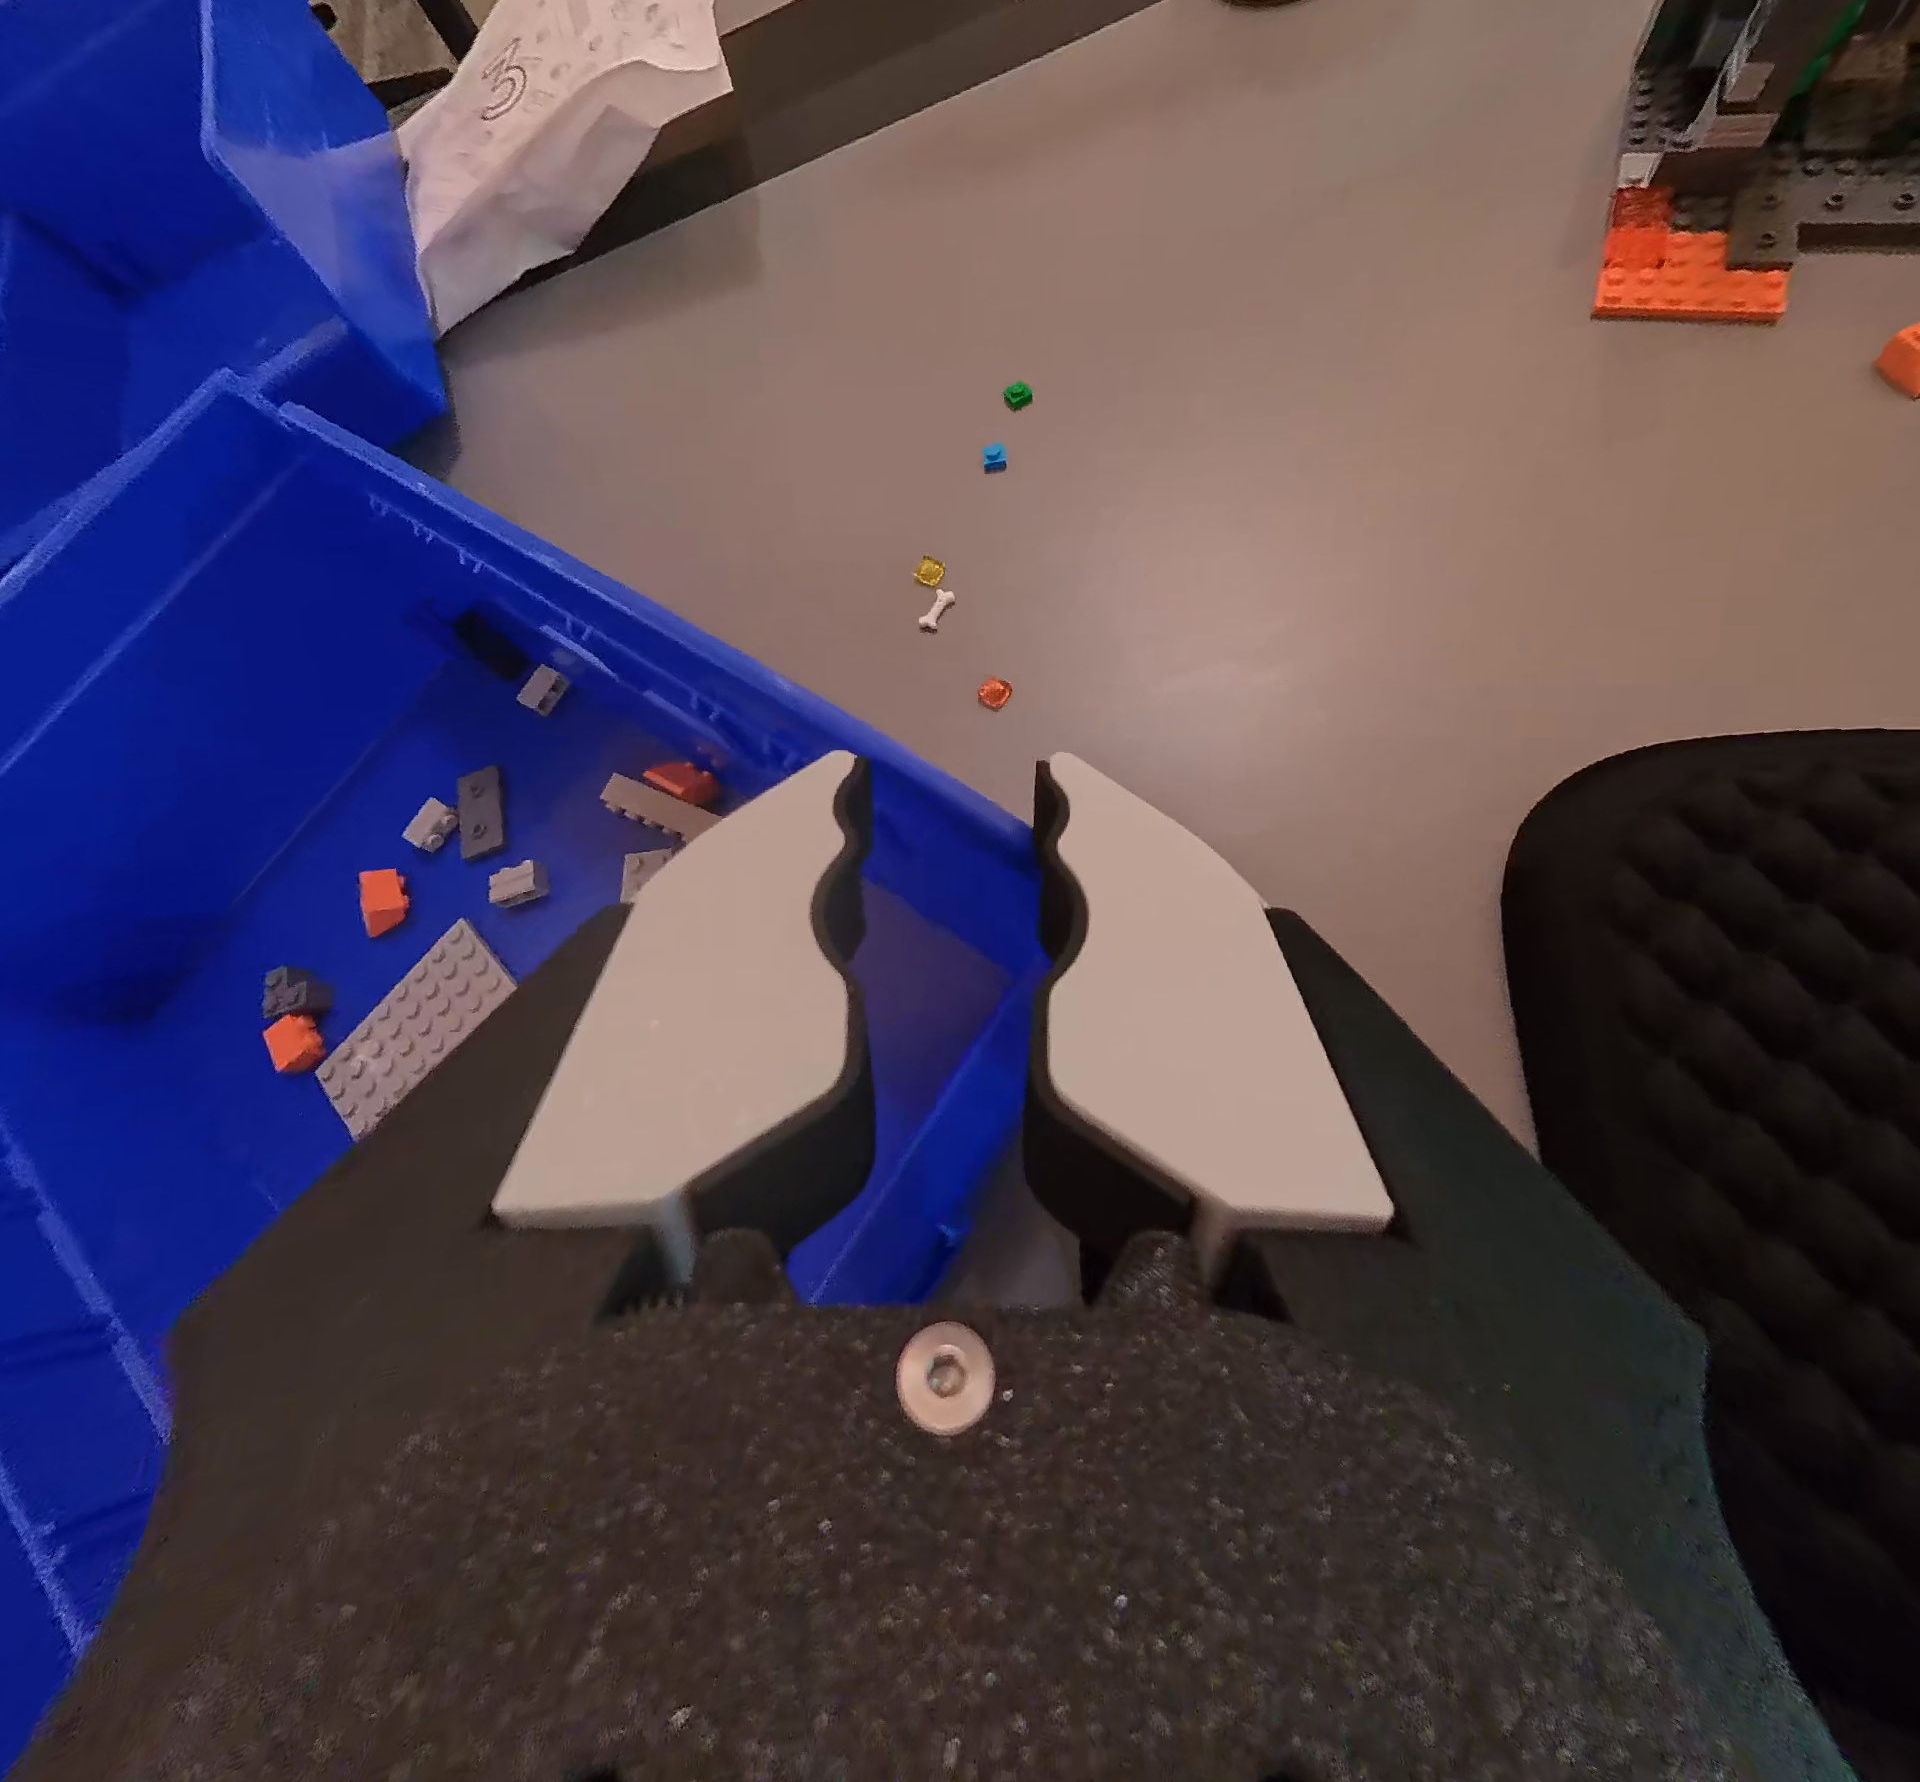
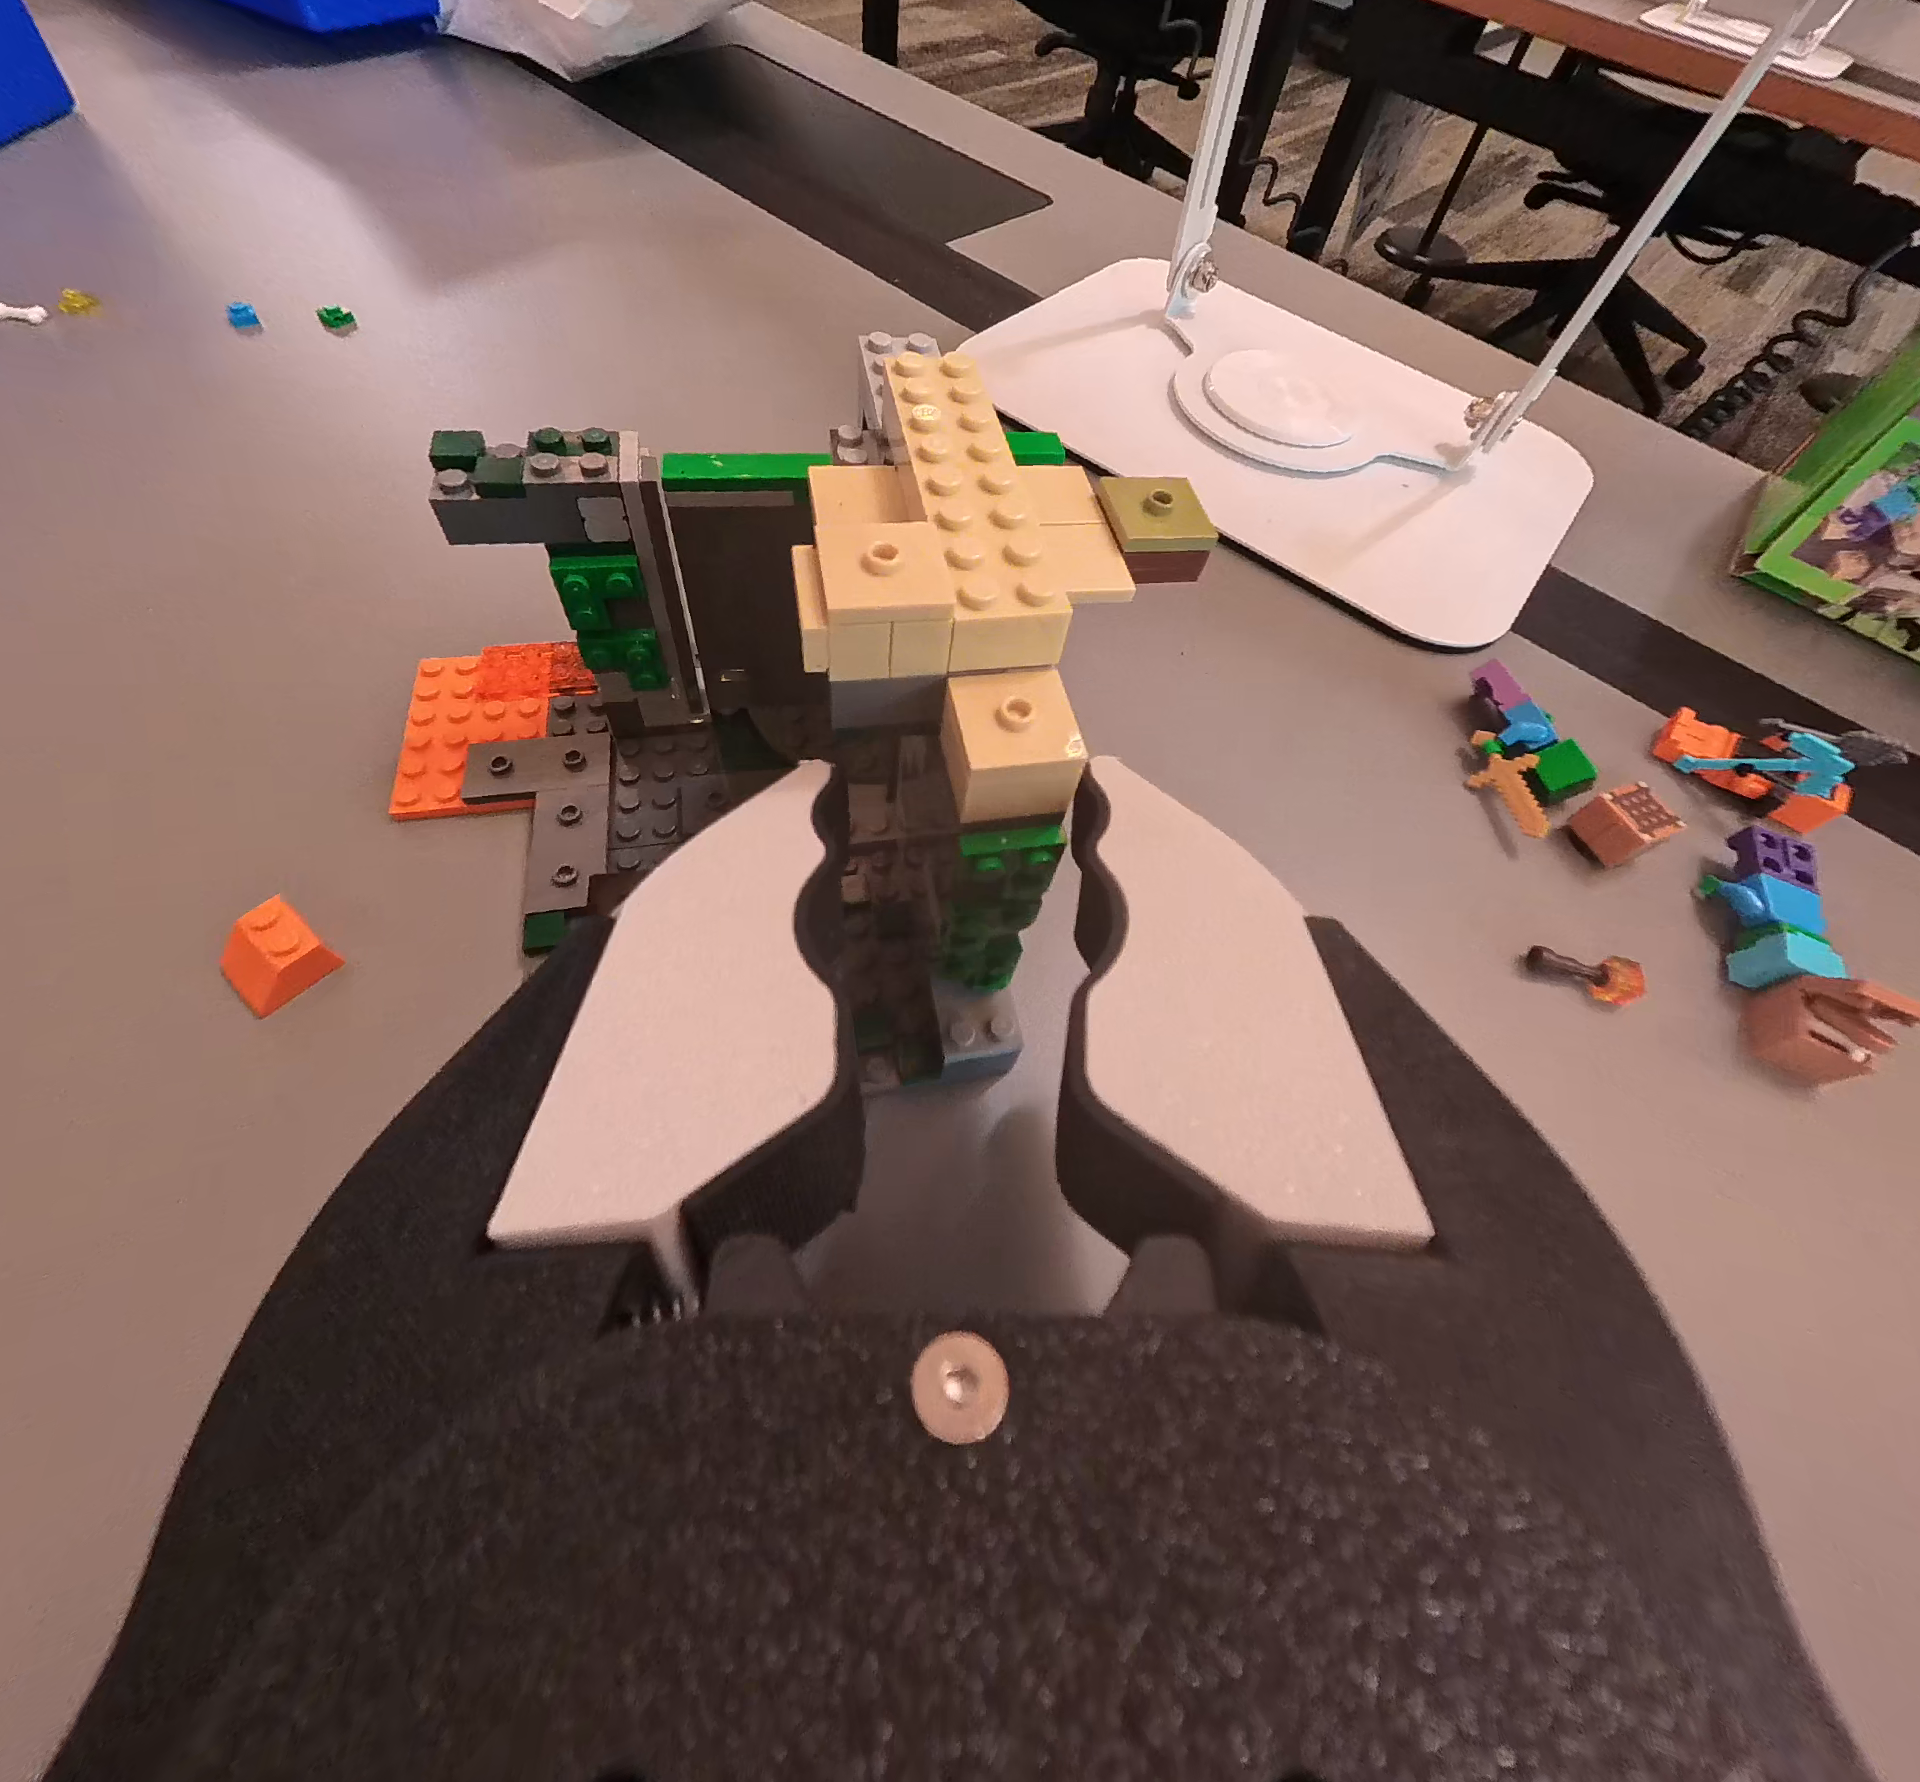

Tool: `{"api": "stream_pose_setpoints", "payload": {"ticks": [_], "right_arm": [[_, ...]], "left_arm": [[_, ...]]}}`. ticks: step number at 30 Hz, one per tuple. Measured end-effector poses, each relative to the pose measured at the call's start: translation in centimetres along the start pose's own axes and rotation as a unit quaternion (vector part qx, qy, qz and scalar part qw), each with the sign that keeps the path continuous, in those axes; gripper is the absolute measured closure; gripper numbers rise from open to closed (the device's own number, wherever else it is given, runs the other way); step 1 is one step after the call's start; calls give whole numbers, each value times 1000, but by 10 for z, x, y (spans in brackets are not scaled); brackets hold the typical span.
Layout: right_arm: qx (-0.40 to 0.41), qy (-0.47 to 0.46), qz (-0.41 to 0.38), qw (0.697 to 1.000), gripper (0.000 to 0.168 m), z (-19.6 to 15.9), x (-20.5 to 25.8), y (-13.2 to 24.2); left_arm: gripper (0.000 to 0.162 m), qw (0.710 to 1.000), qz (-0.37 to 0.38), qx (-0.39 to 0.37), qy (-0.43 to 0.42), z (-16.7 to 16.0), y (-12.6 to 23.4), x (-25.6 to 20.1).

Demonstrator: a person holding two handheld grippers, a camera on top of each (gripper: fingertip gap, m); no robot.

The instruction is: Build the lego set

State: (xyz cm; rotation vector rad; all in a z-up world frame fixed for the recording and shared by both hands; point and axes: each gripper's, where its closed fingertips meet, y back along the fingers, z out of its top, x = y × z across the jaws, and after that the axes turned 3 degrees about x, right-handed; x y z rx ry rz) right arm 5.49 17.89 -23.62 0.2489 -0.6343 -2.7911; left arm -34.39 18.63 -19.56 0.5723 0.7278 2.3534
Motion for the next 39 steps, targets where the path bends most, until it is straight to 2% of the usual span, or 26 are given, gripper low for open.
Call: {"api": "stream_pose_setpoints", "payload": {"ticks": [7, 10, 14, 18, 26, 29, 34, 39], "right_arm": [[3, 3, 0, 1000, 129, 1, -2, -6], [1, 9, -4, 1000, 140, 2, -4, -6], [2, 11, 11, 1000, 145, 3, -3, -6], [5, 25, 48, 999, 149, 2, 0, -5], [2, 61, 121, 991, 150, -1, 2, 0], [-3, 75, 159, 984, 150, -2, 4, 5], [-18, 76, 184, 980, 150, -4, 4, 10], [-32, 69, 171, 982, 150, -4, 6, 11]], "left_arm": [[131, 1000, -16, -6, -3, 3, -9, 18], [130, 1000, -15, -8, 2, 9, -8, 20], [131, 997, -9, -72, -14, 47, 6, 6], [135, 988, -66, -135, -25, 93, 4, -34], [148, 960, -190, -203, -29, 170, -59, -118], [150, 948, -205, -242, -7, 192, -90, -135], [150, 942, -183, -280, 42, 193, -132, -144], [153, 945, -152, -290, 3, 175, -139, -153]]}}
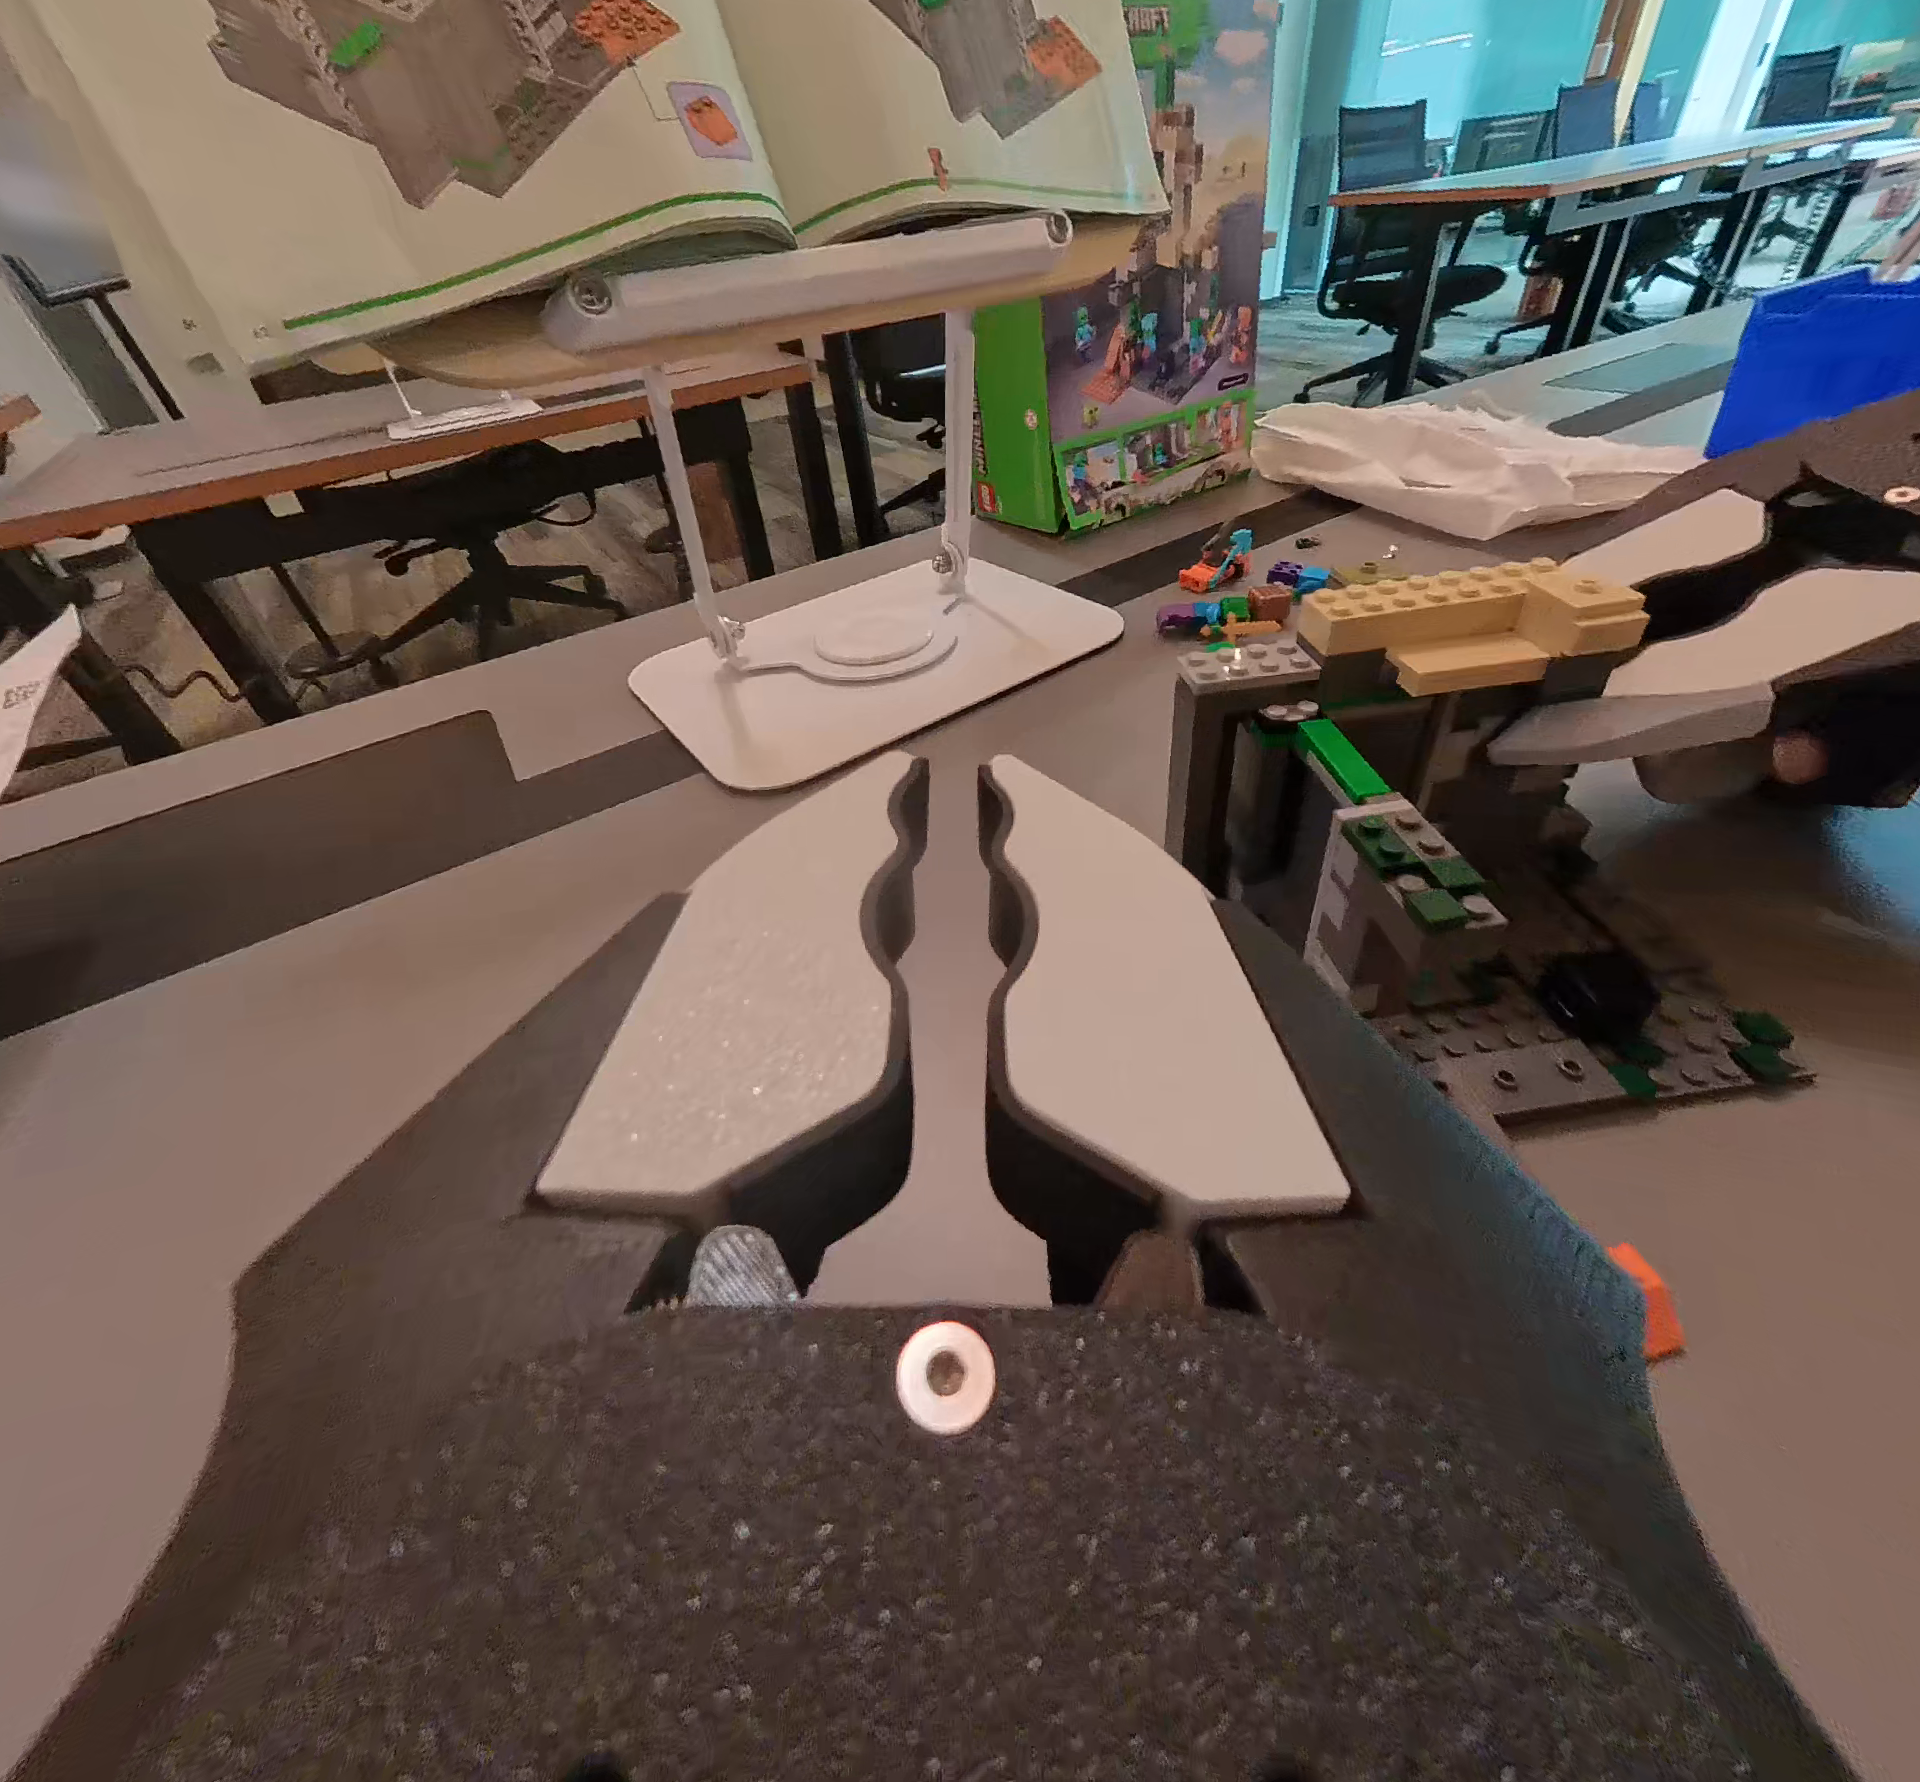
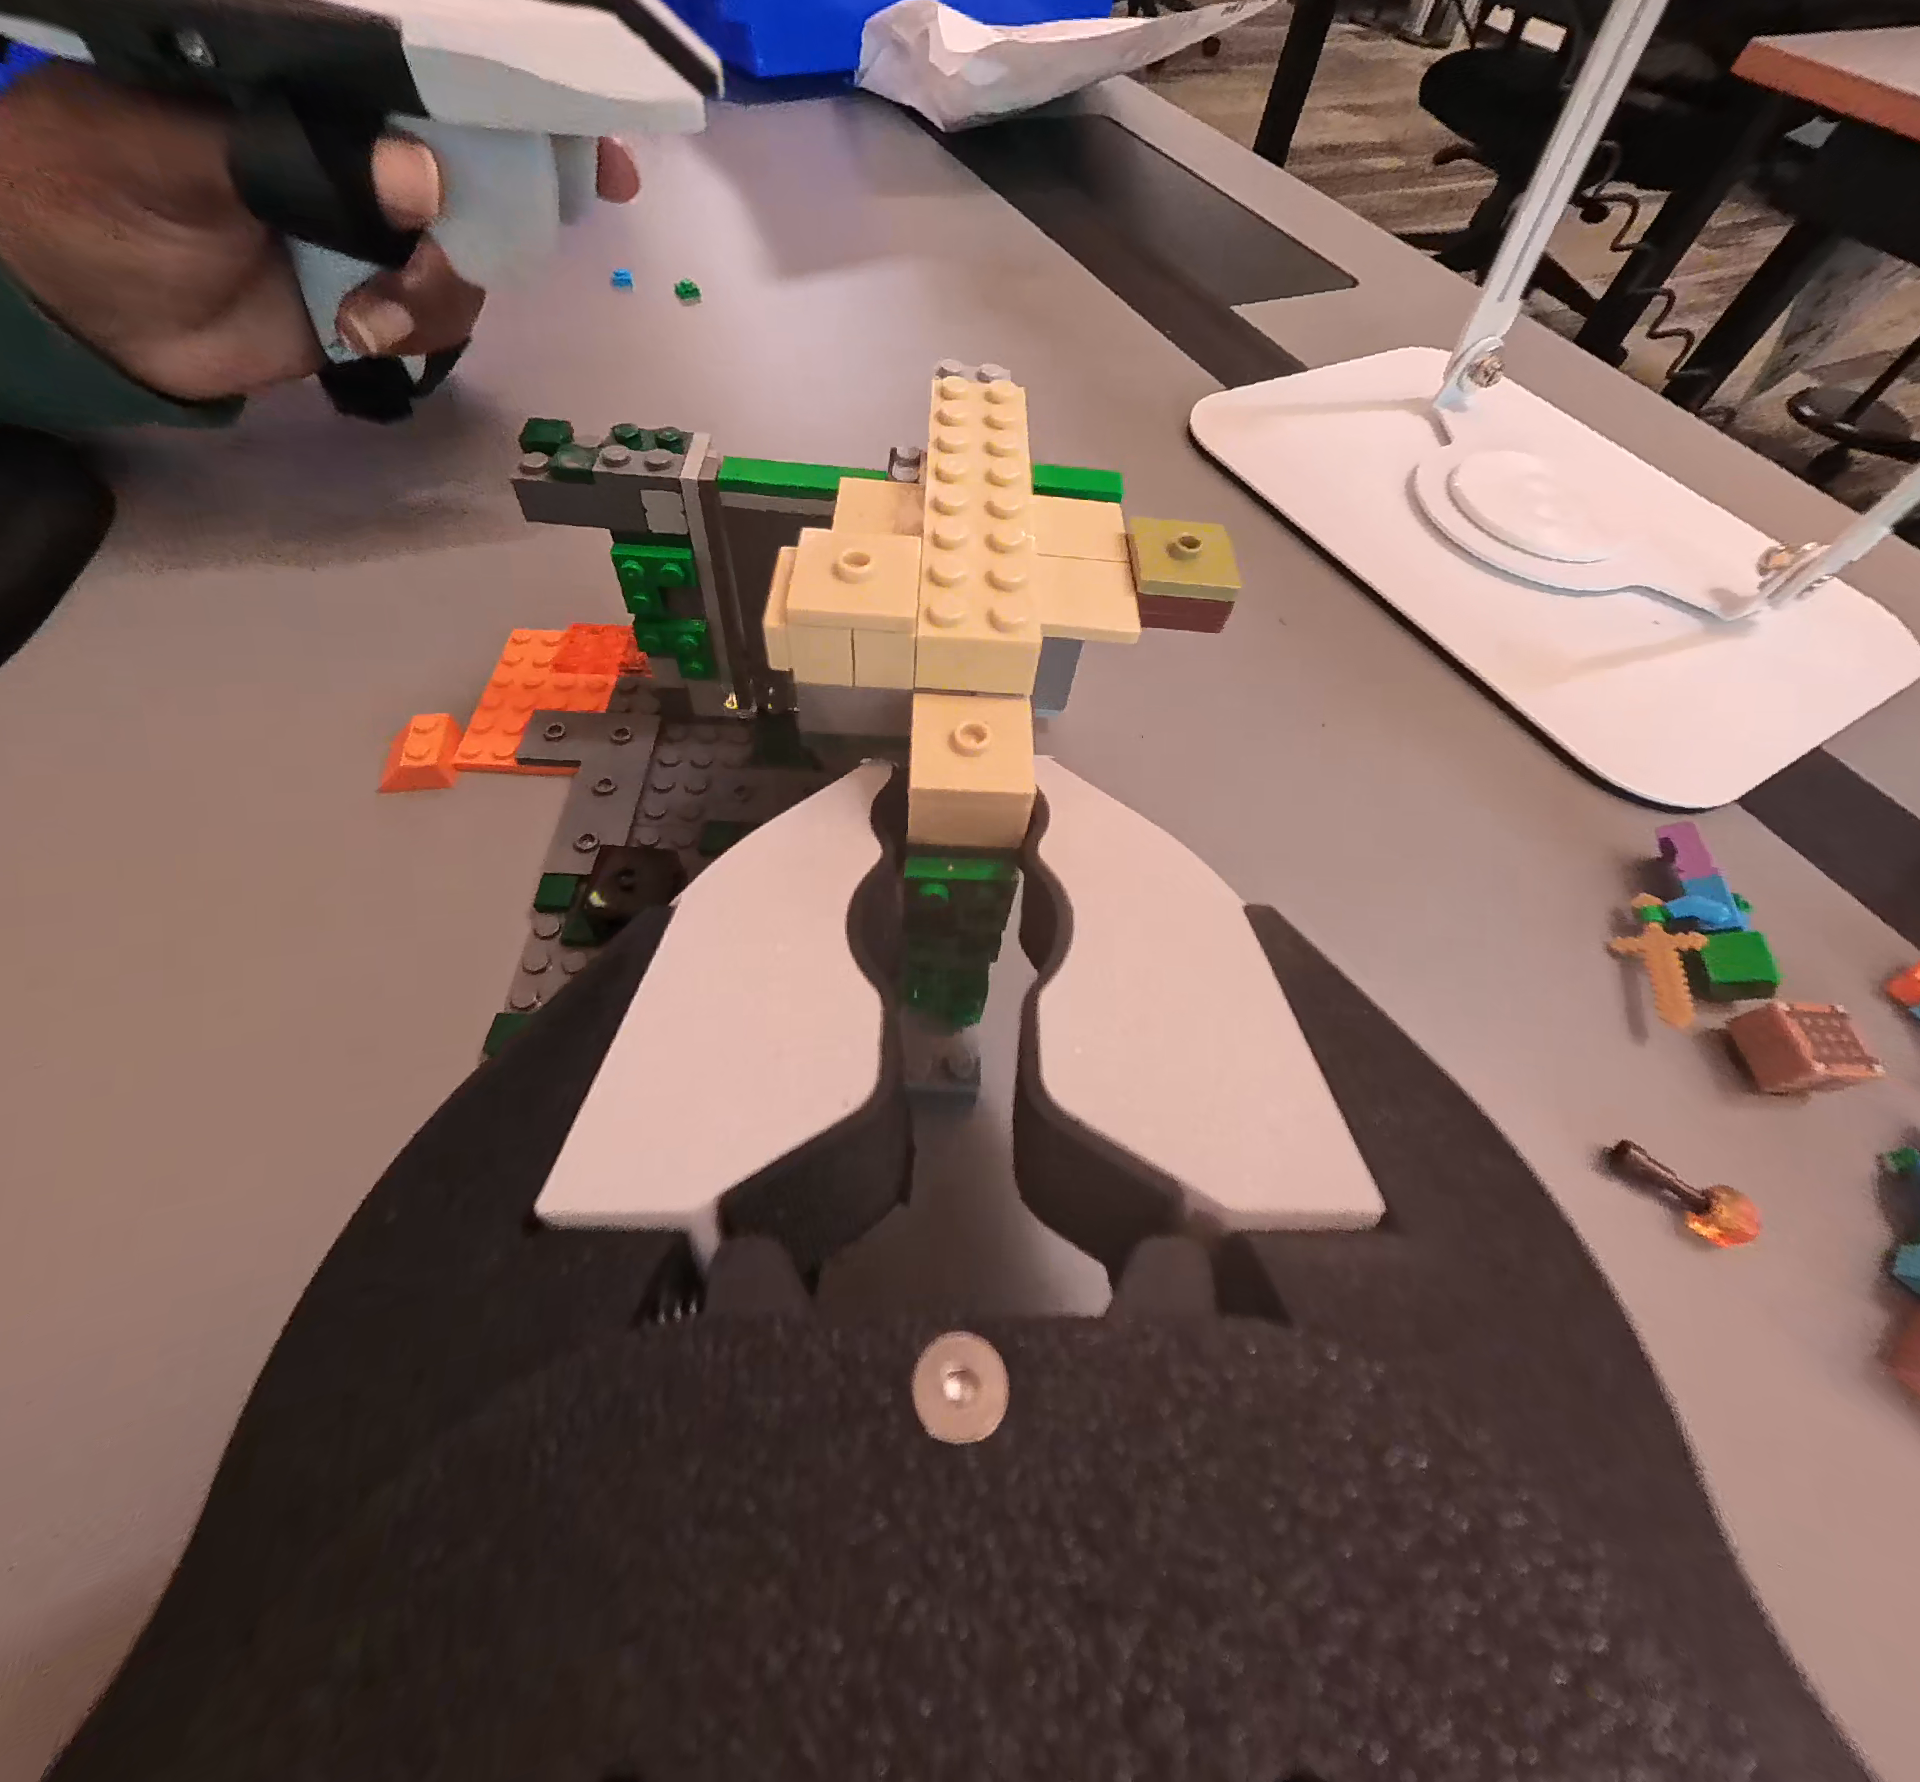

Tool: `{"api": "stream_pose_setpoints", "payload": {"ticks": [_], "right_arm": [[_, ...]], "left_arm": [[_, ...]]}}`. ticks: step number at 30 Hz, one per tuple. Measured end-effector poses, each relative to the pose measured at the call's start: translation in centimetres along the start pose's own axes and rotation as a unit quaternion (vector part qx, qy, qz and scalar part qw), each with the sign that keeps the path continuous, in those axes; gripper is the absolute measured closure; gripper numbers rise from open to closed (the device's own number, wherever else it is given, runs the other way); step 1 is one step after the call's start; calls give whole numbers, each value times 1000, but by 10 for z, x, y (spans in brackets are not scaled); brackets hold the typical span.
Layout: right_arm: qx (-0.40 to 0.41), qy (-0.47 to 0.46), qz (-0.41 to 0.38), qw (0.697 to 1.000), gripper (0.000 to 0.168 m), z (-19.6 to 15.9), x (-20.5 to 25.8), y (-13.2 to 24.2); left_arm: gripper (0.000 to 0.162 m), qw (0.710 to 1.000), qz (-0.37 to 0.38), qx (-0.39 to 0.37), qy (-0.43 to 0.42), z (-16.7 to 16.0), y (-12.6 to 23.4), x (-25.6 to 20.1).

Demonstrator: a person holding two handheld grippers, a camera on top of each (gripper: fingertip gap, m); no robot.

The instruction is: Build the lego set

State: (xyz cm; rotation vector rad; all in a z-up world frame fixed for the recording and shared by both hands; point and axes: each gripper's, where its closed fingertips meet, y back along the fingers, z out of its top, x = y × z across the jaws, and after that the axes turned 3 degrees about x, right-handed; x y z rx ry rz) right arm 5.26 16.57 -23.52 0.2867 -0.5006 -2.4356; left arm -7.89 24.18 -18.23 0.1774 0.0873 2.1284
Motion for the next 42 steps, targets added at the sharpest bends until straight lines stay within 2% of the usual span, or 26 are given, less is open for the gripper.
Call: {"api": "stream_pose_setpoints", "payload": {"ticks": [3, 9, 23, 28, 31, 35, 39, 42], "right_arm": [[-7, -1, -19, 1000, 149, 2, 0, 1], [-19, -12, -30, 999, 137, 7, 8, 11], [-26, -14, -33, 999, 138, 10, 6, 17], [-31, -16, -20, 999, 137, 12, 8, 19], [-37, -21, -6, 999, 133, 14, 11, 22], [-39, -24, 0, 999, 129, 16, 11, 25], [-51, -31, -3, 998, 129, 20, 8, 29], [-61, -22, -20, 998, 131, 24, 3, 33]], "left_arm": [[154, 1000, -12, -2, 14, 1, 2, -2], [157, 999, -22, 8, 35, -4, 4, 1], [161, 1000, -22, 12, 11, -3, 7, -3], [162, 1000, -13, 4, 5, 5, 11, -1], [162, 1000, -3, -8, 9, 21, 19, 3], [162, 999, 10, -27, 39, 63, 47, 20], [162, 996, 56, -60, 32, 118, 108, 57], [162, 993, 115, -38, 17, 133, 159, 104]]}}
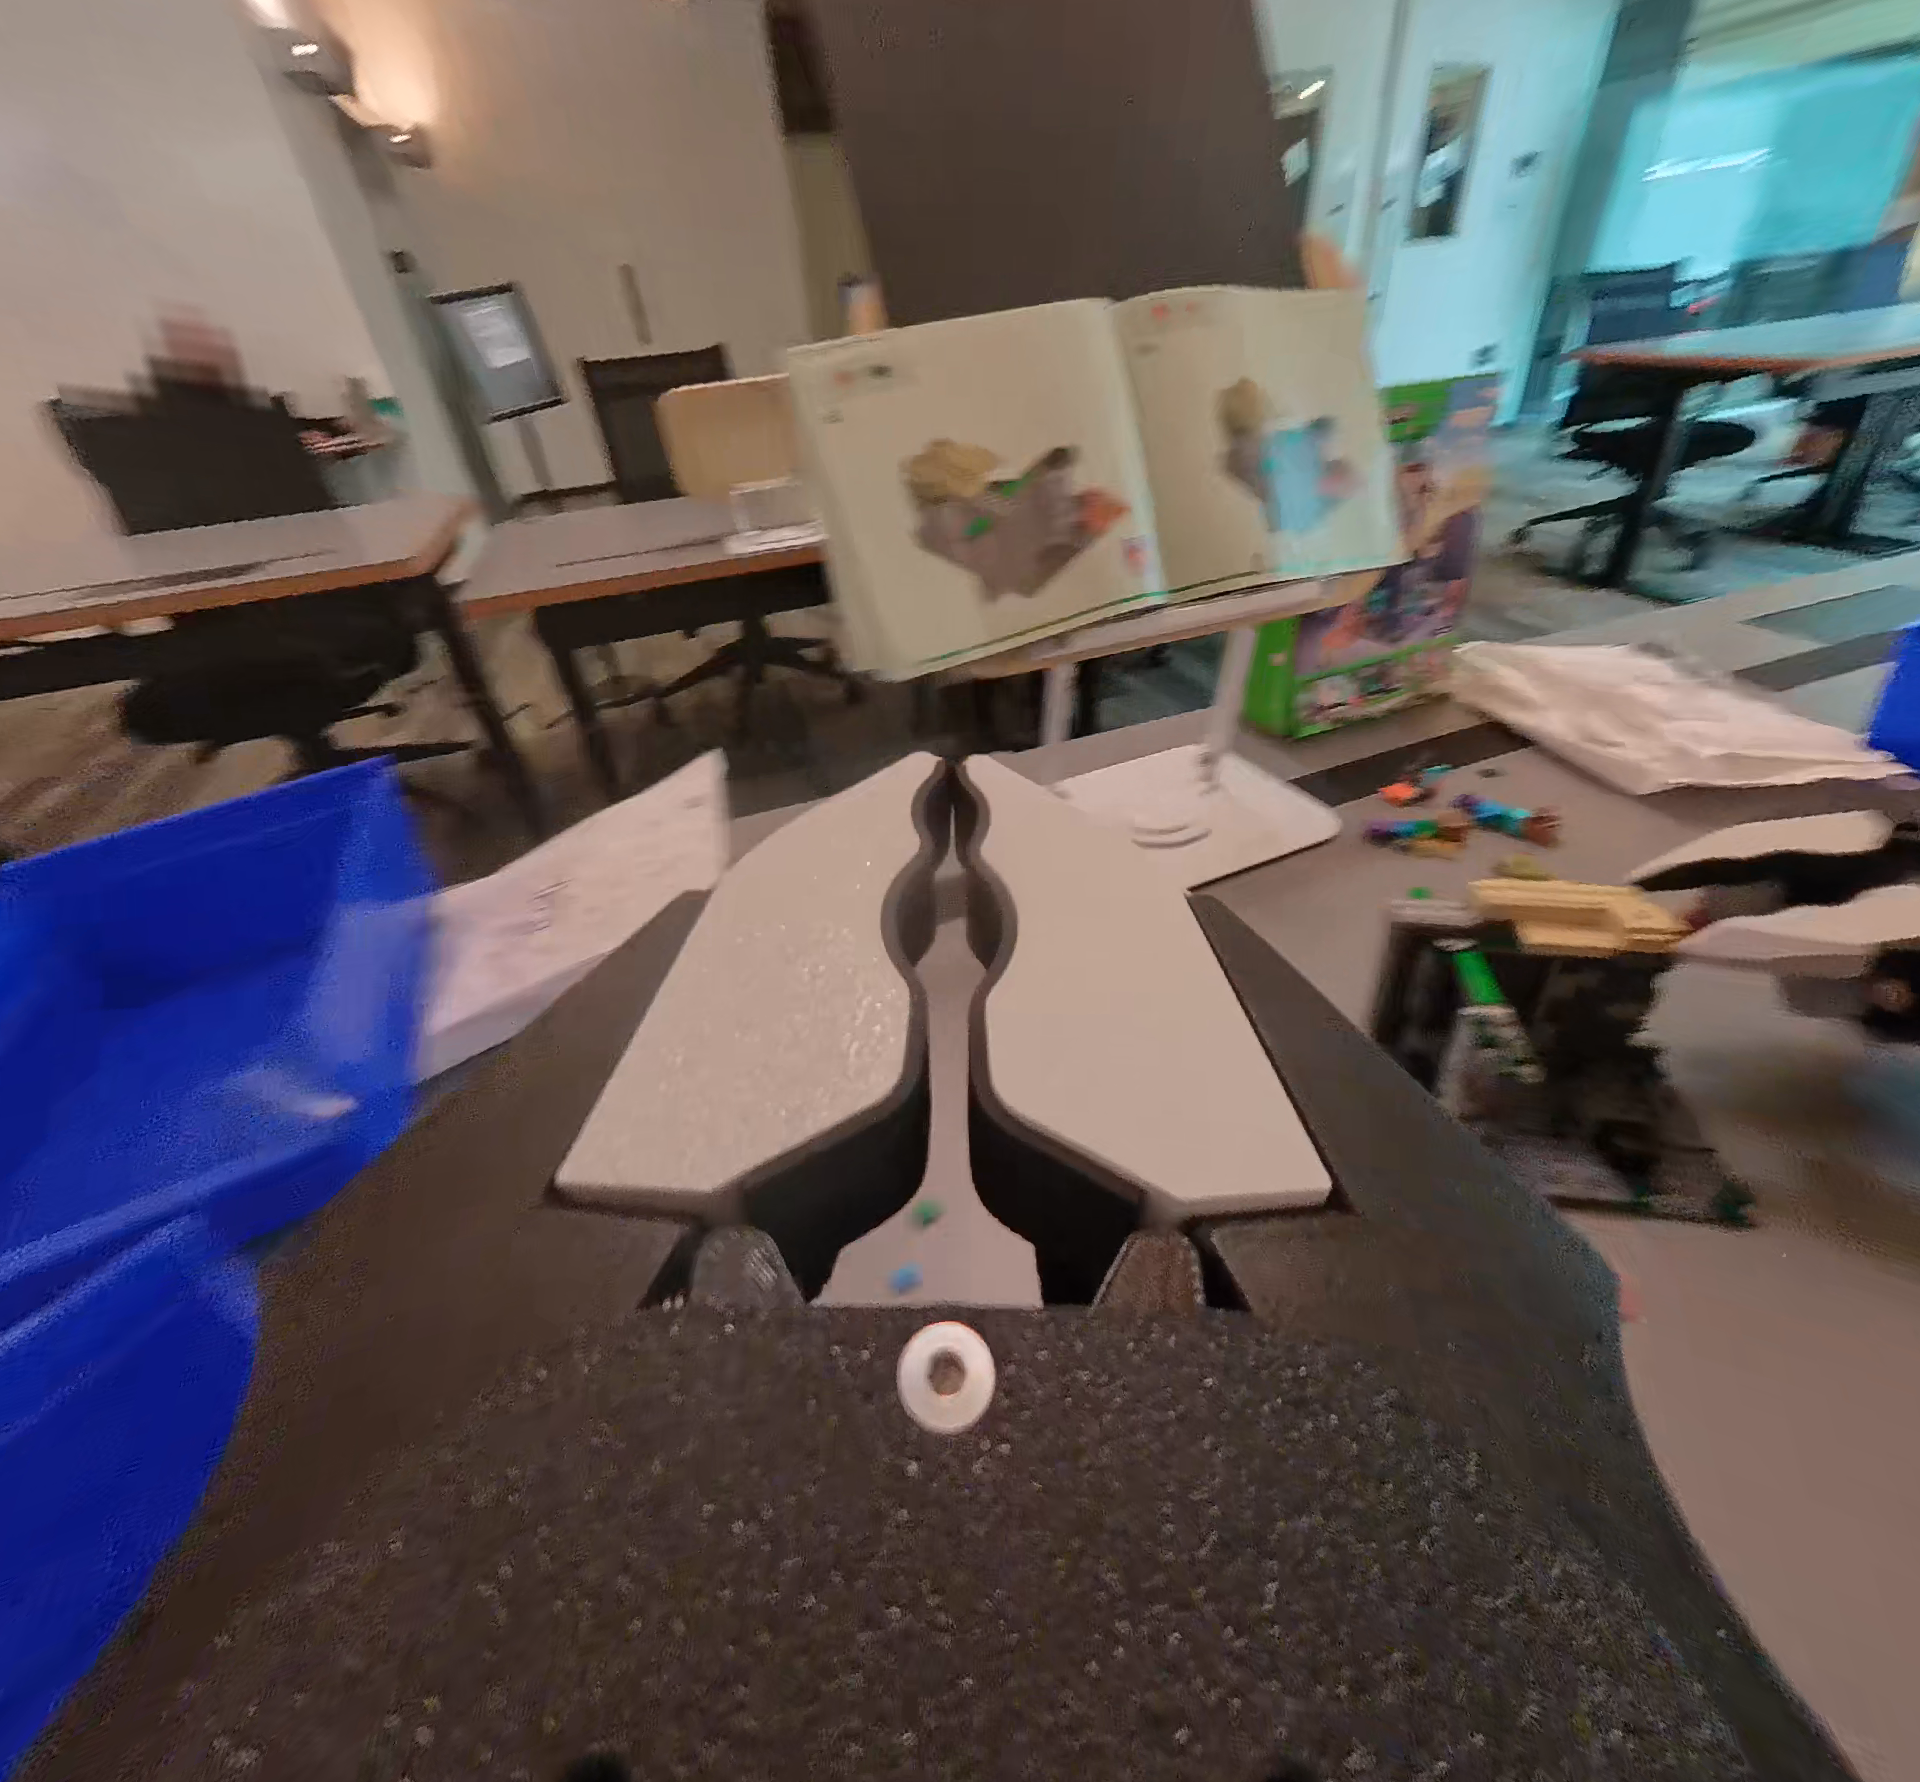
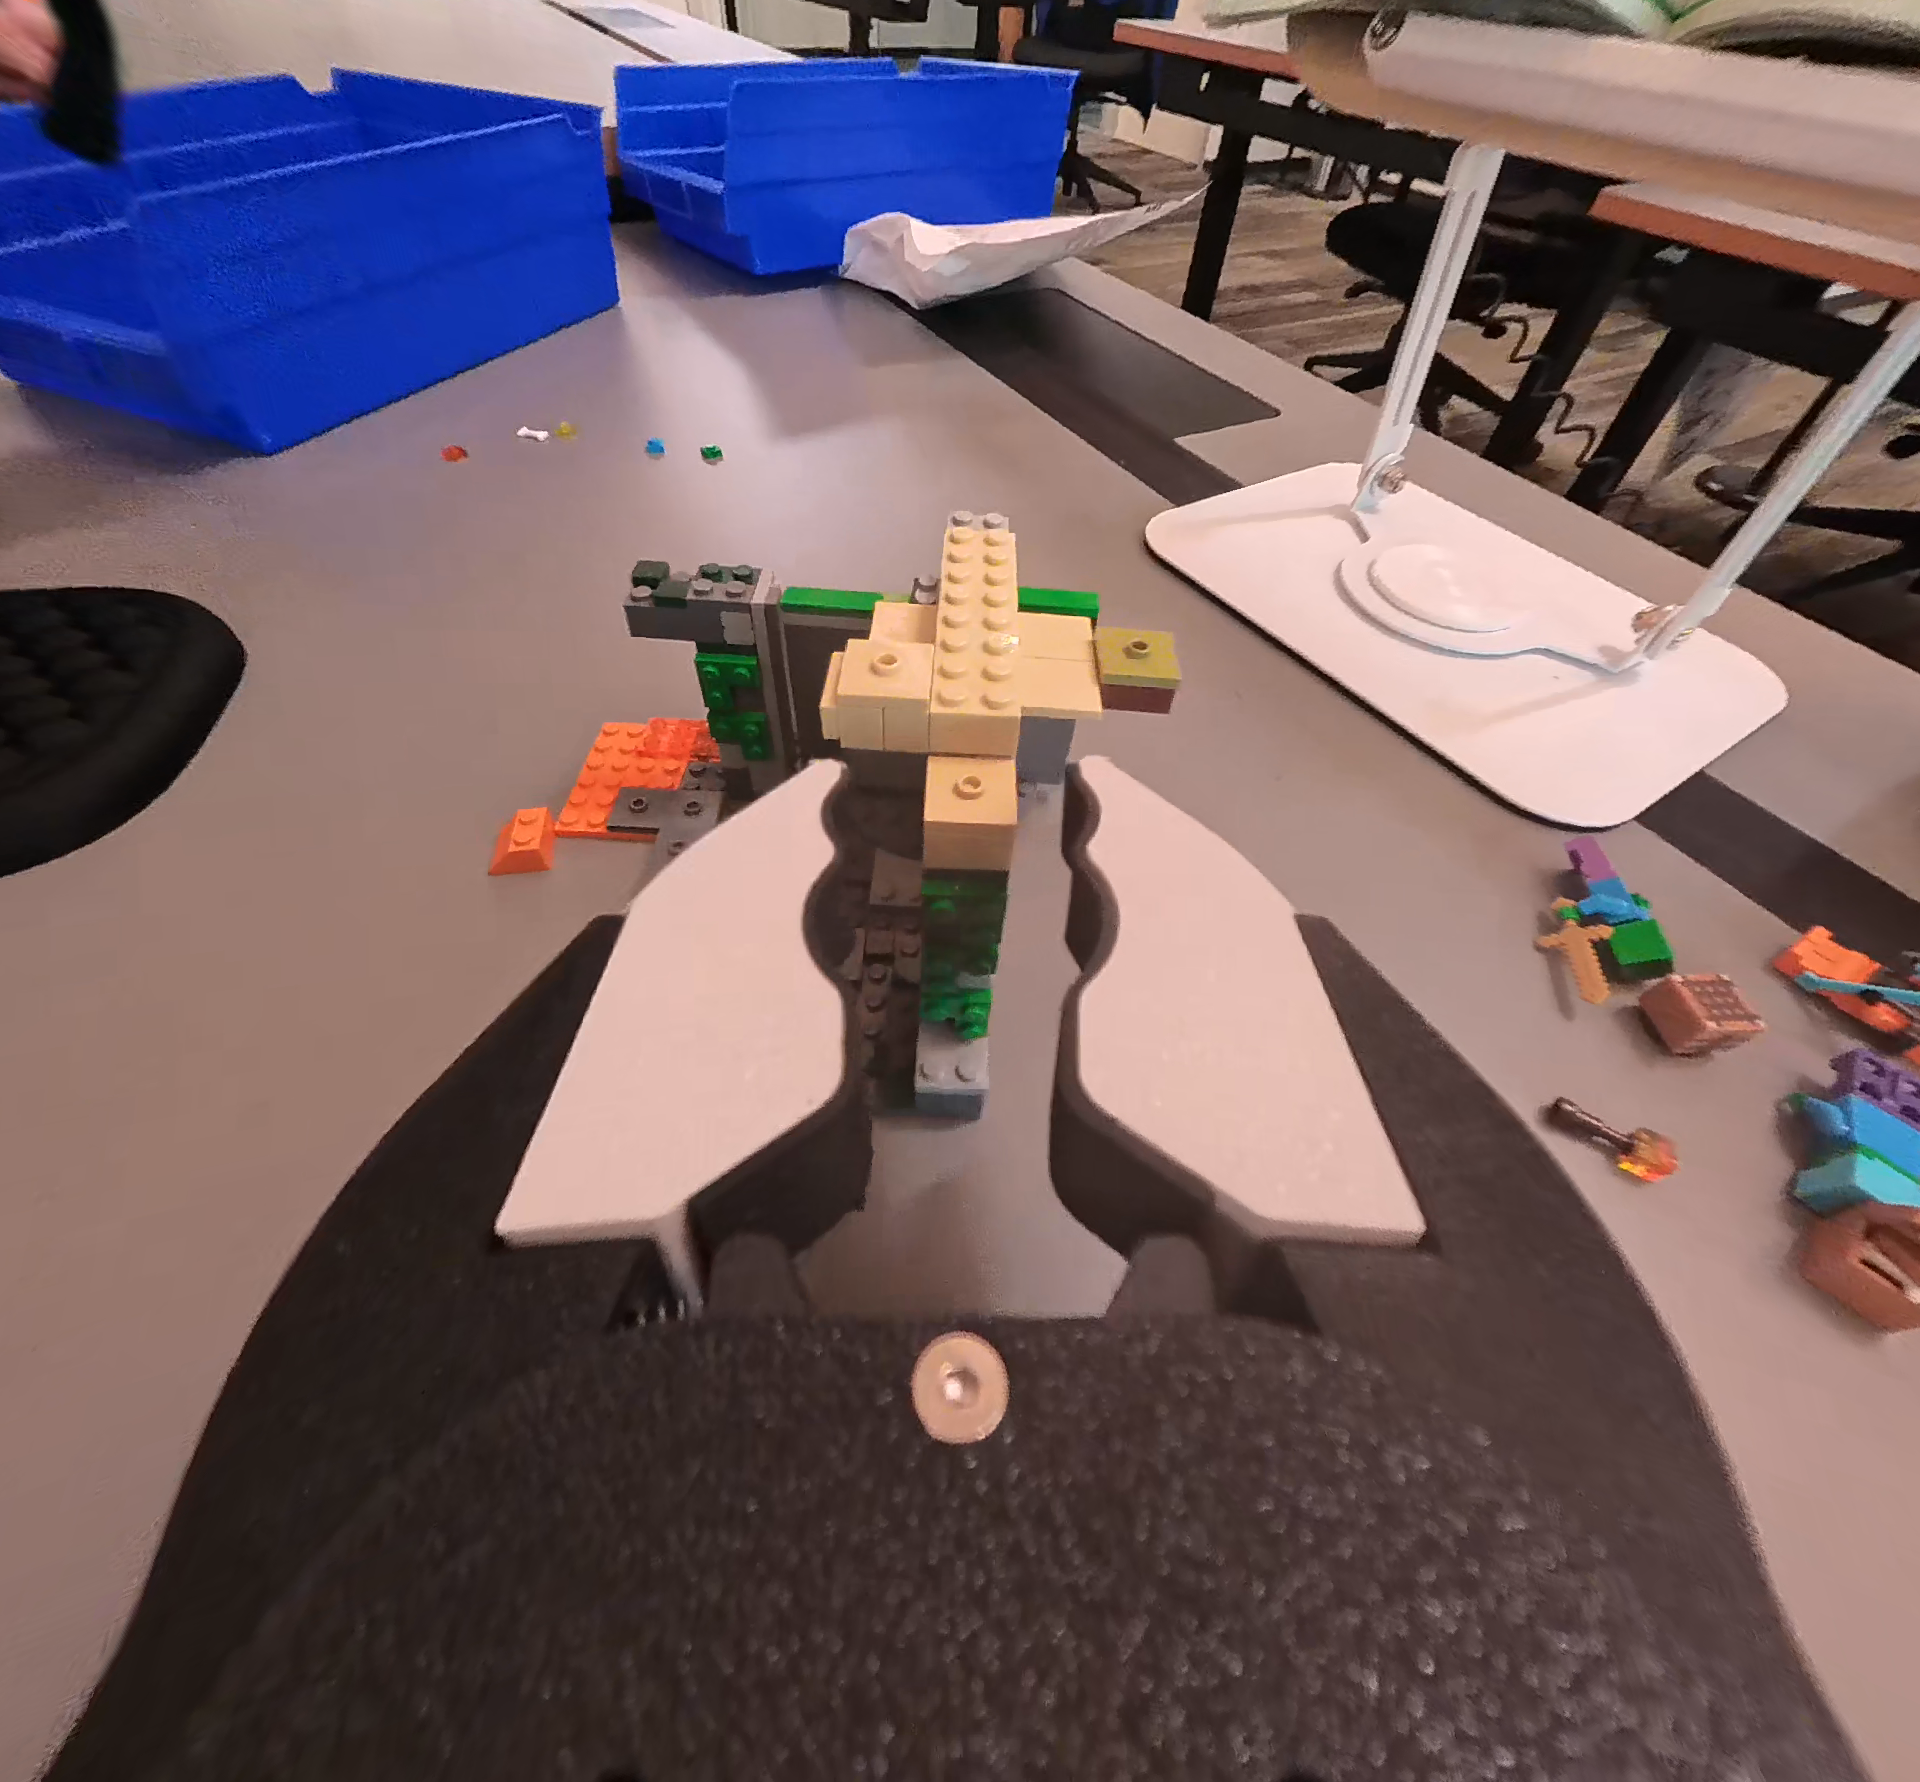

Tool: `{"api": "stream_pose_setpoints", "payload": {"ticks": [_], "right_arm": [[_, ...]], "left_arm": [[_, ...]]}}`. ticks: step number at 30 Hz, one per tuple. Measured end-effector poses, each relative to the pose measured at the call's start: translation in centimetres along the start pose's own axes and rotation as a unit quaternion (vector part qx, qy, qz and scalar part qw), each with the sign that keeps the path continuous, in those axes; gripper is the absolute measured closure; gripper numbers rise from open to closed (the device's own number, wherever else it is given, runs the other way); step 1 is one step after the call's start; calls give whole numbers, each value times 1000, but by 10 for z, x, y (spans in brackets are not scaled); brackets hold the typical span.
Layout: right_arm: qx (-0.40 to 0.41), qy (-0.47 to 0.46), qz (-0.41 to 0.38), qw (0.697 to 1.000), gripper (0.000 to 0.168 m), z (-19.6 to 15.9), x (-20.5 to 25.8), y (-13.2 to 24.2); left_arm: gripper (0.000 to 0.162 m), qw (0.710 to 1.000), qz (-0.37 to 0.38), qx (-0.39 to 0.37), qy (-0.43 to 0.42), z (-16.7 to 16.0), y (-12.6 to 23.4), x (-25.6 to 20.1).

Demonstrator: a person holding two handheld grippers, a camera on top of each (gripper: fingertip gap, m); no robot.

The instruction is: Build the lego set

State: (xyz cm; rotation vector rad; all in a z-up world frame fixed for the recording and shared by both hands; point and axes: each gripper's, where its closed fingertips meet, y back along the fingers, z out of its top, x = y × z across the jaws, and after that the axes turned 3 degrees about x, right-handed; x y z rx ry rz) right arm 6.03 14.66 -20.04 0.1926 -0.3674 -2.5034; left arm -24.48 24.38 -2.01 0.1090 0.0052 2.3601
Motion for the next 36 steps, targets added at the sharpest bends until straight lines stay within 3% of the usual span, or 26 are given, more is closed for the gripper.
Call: {"api": "stream_pose_setpoints", "payload": {"ticks": [7, 14, 17, 23, 27, 33, 36], "right_arm": [[-28, 13, -35, 999, 145, 11, -8, 6], [-51, -15, -27, 998, 151, 15, -8, 7], [-57, -16, -27, 998, 154, 18, -7, 8], [-51, -11, -24, 998, 155, 17, -4, 7], [-38, 1, -26, 999, 155, 13, -3, 5], [-33, 1, -24, 999, 155, 10, -4, 4], [-32, 0, -23, 999, 155, 9, -4, 4]], "left_arm": [[153, 975, 132, 177, -36, -43, 74, 128], [146, 911, 137, 389, 5, -138, 105, 193], [145, 868, 123, 481, -8, -177, 108, 211], [143, 734, 79, 672, -55, -245, 129, 248], [132, 688, 67, 722, -38, -265, 132, 259], [123, 661, 59, 748, -11, -277, 131, 267], [127, 650, 62, 758, -8, -284, 132, 271]]}}
